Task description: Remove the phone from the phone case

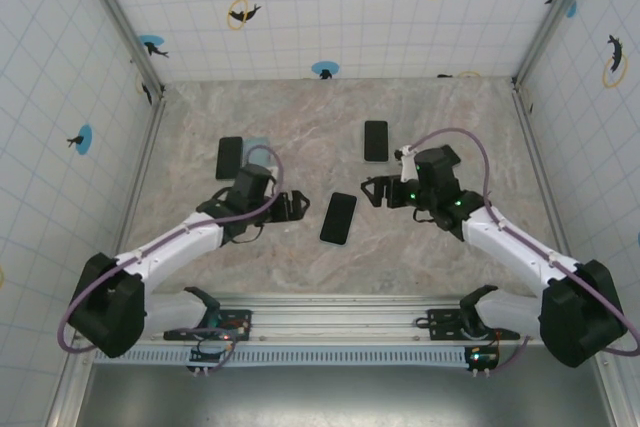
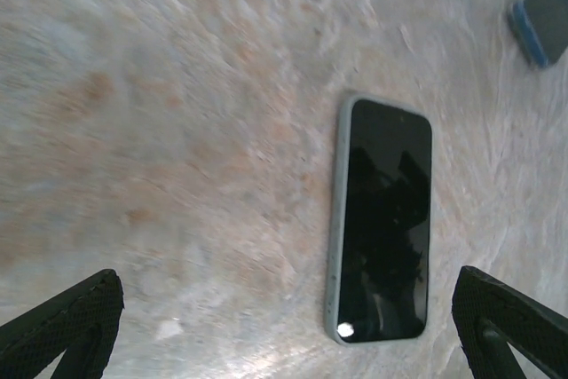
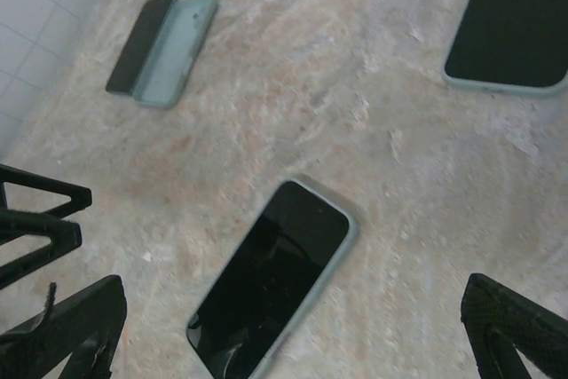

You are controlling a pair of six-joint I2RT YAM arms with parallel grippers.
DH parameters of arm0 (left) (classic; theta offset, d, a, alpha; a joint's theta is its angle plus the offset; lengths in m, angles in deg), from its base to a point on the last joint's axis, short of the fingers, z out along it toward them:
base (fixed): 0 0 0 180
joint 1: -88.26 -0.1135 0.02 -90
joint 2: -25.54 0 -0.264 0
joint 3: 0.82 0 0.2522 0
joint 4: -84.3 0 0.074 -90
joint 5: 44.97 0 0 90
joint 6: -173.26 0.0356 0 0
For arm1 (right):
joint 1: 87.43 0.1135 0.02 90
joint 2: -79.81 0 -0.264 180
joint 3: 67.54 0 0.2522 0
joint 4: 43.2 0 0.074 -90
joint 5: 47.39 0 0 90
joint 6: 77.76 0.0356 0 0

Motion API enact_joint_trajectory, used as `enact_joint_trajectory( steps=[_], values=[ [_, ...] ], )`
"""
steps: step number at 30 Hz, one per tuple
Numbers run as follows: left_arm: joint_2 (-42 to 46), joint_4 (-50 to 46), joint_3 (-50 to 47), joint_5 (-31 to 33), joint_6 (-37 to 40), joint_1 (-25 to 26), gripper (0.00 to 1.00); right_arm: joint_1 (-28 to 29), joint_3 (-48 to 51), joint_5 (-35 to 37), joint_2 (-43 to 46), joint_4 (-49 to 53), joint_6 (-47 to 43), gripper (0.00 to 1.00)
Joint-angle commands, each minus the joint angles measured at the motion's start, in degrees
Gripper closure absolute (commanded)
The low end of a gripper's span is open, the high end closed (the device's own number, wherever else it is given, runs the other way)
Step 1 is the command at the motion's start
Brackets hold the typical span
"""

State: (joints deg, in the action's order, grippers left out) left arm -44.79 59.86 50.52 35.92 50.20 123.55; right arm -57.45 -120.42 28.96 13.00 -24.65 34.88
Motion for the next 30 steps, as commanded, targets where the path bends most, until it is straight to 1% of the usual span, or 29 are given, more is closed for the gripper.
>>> enact_joint_trajectory(
  steps=[1,5,8,11,19,25,30],
  values=[
    [-2.25,1.29,1.74,8.55,-4.24,5.45,0.03,-1.45,2.65,-4.11,2.19,2.51,-3.71,0.01],
    [-5.70,3.47,1.87,12.46,-7.33,11.03,0.03,-2.99,5.29,-4.32,3.67,2.01,-3.65,0.01],
    [-9.86,3.81,4.04,14.31,-7.64,13.66,0.04,-3.25,7.28,-5.14,4.55,1.11,-3.19,0.01],
    [-14.14,3.73,7.24,14.36,-7.29,15.24,0.04,-3.35,8.69,-5.19,5.43,0.82,-2.94,0.00],
    [-23.30,2.11,15.08,14.19,-5.75,17.69,0.06,-4.53,10.99,-5.16,7.04,0.58,-2.95,0.01],
    [-28.36,-4.23,20.52,16.96,-4.74,19.15,0.08,-5.75,11.85,-4.81,8.05,0.58,-3.18,0.00],
    [-31.20,-5.49,22.35,17.81,-4.45,19.97,0.08,-6.25,12.37,-5.07,8.26,0.27,-3.04,0.00]
  ],
)
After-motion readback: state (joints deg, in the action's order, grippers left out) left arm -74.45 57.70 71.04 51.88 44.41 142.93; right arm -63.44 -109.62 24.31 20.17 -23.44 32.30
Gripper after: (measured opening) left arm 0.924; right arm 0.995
